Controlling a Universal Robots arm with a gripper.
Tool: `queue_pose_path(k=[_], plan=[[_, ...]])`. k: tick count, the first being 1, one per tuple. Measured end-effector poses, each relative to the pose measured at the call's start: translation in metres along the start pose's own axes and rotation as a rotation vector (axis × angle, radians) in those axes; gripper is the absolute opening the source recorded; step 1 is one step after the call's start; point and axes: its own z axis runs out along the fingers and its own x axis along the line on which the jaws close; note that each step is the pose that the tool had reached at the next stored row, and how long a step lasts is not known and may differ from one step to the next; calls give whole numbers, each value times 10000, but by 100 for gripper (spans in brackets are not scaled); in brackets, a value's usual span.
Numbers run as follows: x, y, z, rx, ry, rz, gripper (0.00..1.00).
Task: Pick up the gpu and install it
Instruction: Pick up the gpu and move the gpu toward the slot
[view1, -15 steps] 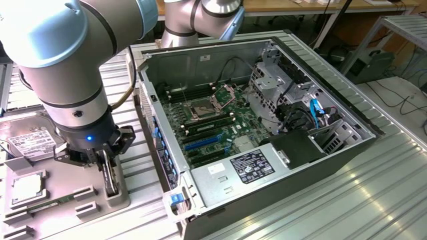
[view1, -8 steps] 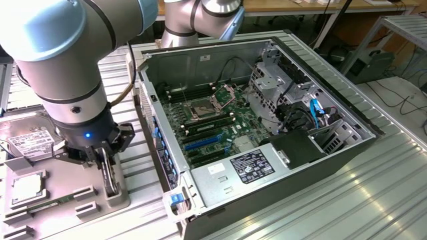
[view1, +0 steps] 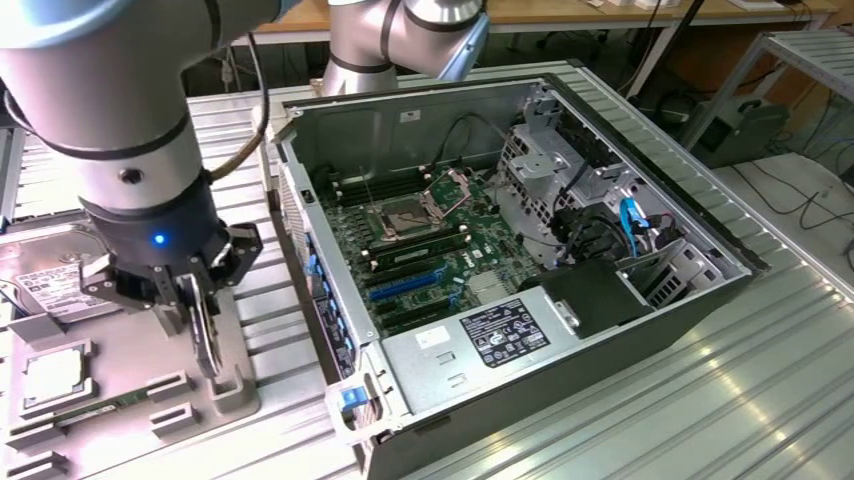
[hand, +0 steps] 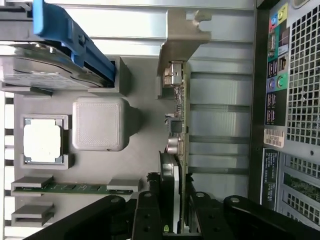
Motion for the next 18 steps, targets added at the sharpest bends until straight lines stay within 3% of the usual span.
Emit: queue_pose_path(k=[18], plan=[[10, 27, -835, -2, 45, 1, 28]])
